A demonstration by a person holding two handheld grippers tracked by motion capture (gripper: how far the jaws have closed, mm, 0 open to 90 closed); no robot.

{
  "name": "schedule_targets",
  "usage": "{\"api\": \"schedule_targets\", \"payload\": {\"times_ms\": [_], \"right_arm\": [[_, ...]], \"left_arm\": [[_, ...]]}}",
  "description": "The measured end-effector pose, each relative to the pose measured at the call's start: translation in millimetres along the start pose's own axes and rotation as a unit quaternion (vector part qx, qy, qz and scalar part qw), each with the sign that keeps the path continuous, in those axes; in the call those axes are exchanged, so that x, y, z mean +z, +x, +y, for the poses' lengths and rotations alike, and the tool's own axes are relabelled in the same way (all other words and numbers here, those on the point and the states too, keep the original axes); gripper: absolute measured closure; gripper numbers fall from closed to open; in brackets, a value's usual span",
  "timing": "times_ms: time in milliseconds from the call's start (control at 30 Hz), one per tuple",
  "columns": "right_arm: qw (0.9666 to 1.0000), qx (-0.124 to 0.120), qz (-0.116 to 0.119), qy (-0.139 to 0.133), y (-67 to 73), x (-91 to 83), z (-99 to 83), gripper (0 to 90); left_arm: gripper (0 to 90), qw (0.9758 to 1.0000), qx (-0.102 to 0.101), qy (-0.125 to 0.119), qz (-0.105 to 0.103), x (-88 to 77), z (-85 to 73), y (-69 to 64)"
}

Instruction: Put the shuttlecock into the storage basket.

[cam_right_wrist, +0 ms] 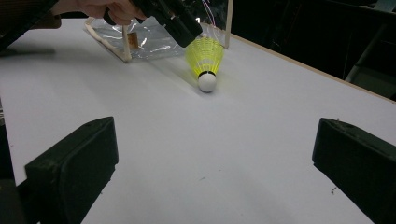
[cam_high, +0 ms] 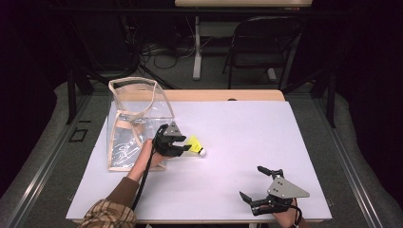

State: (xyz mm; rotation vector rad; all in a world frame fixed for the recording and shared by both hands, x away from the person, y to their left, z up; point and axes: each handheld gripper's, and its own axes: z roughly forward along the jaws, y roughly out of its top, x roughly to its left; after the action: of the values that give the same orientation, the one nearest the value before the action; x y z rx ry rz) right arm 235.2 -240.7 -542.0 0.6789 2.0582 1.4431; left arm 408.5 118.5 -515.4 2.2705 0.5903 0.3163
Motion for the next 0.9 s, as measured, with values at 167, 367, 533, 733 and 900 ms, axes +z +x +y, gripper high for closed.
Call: {"api": "schedule_targets", "payload": {"times_ms": [167, 367, 533, 733, 900], "right_arm": [[1.0, 0.0, 0.0, 0.001, 0.1, 0.2, -0.1, 0.0], [1.0, 0.0, 0.001, 0.002, 0.2, 0.5, -0.3, 0.0], [1.0, -0.002, 0.003, 0.003, 0.2, 0.6, -0.3, 0.0], [1.0, -0.003, 0.003, 0.003, 0.5, 0.7, -0.3, 0.0], [1.0, -0.004, 0.003, 0.003, 0.6, 0.8, -0.3, 0.0]], "left_arm": [[61.2, 0.9999, -0.001, 0.011, -0.006, 3.9, -0.1, 0.9], [65.7, 0.9998, -0.007, 0.017, -0.002, 7.5, -1.9, 3.2], [73.5, 0.9995, -0.016, 0.025, -0.006, 10.0, -3.5, 6.3], [79.7, 0.9996, -0.015, 0.022, -0.004, 9.6, -4.1, 7.6], [82.9, 0.9996, -0.012, 0.025, -0.005, 9.1, -4.7, 9.3]]}}
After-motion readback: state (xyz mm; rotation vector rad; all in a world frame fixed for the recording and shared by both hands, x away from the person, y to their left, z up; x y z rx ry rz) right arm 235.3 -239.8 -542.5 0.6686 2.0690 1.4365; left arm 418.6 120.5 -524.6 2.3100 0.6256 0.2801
